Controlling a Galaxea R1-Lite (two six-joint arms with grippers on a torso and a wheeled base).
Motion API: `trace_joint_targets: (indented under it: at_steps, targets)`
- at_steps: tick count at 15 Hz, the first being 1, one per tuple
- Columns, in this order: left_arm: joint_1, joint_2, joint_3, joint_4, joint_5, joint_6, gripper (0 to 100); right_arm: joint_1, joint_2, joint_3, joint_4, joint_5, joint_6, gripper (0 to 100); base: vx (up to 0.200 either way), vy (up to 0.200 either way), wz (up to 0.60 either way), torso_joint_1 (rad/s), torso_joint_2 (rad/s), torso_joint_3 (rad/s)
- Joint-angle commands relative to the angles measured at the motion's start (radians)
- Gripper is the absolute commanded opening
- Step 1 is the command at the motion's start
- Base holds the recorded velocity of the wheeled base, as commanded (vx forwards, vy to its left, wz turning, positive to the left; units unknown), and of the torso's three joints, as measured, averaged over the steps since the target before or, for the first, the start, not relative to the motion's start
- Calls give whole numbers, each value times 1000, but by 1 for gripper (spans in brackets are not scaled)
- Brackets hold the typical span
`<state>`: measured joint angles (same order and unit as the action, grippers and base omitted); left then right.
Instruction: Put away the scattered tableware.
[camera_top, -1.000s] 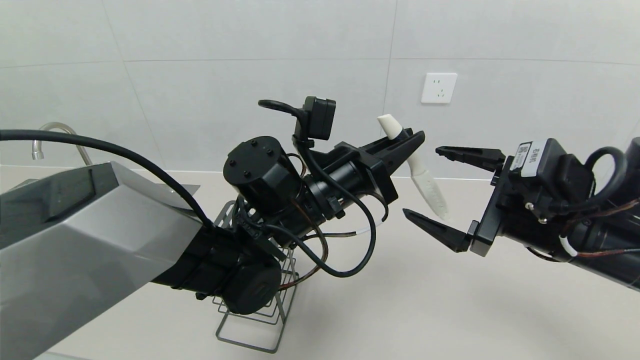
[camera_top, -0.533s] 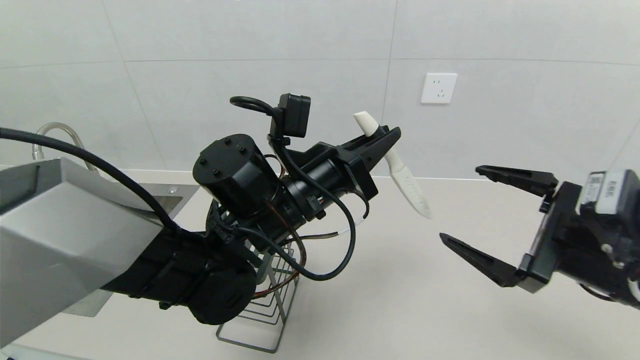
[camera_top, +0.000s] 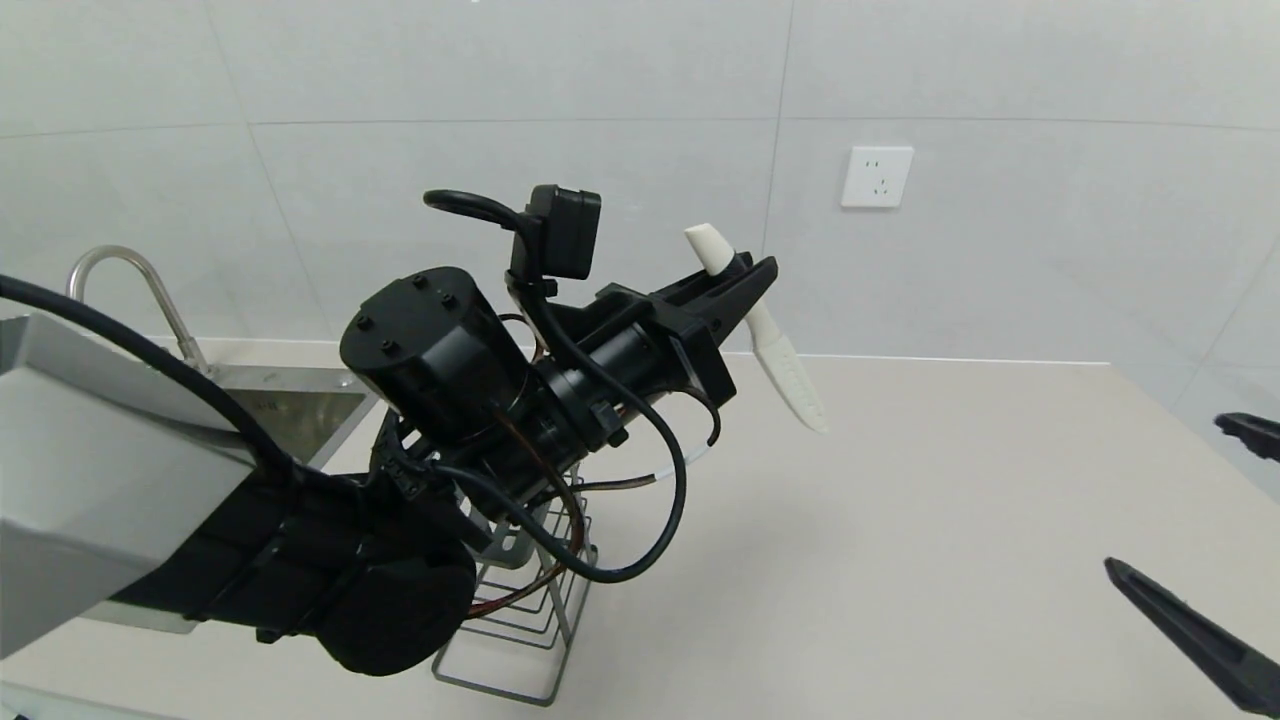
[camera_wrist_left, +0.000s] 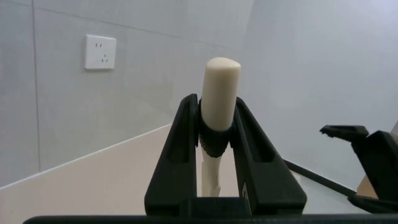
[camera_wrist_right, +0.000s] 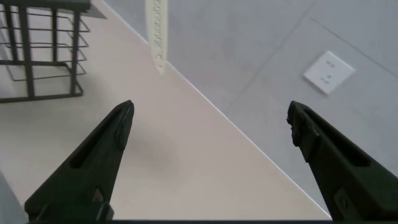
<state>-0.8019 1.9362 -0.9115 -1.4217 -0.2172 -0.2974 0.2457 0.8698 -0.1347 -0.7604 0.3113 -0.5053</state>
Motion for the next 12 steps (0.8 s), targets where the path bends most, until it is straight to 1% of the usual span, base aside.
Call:
trace_joint_targets:
  at_steps: [1, 2, 4, 5, 6, 8, 9, 10, 11, 12]
  targets:
    - [-2, -42, 17, 0, 2, 0, 0, -128, -219, 12, 131, 3, 28, 100, 0, 0, 0, 0, 0, 0]
    - [1, -54, 36, 0, 2, 1, 0, -138, -245, 17, 150, 3, 36, 100, 0, 0, 0, 0, 0, 0]
    - [3, -120, 120, 9, 4, 17, 0, -160, -334, 29, 156, 3, 56, 100, 0, 0, 0, 0, 0, 0]
    - [3, -140, 140, 12, 4, 21, 0, -164, -374, 30, 158, 2, 56, 100, 0, 0, 0, 0, 0, 0]
    - [1, -157, 155, 12, 4, 23, 0, -191, -428, 37, 162, 2, 56, 100, 0, 0, 0, 0, 0, 0]
    - [3, -178, 177, 12, 4, 24, 0, -214, -526, 78, 162, 2, 51, 100, 0, 0, 0, 0, 0, 0]
    - [3, -184, 181, 10, 4, 32, 0, -214, -572, 106, 164, 2, 53, 100, 0, 0, 0, 0, 0, 0]
    - [3, -187, 184, 10, 4, 49, 0, -224, -617, 125, 165, 0, 53, 100, 0, 0, 0, 0, 0, 0]
    - [3, -191, 184, 12, 4, 58, 0, -243, -647, 133, 176, -1, 56, 100, 0, 0, 0, 0, 0, 0]
    - [1, -191, 186, 12, 4, 58, 0, -252, -663, 133, 193, -1, 59, 100, 0, 0, 0, 0, 0, 0]
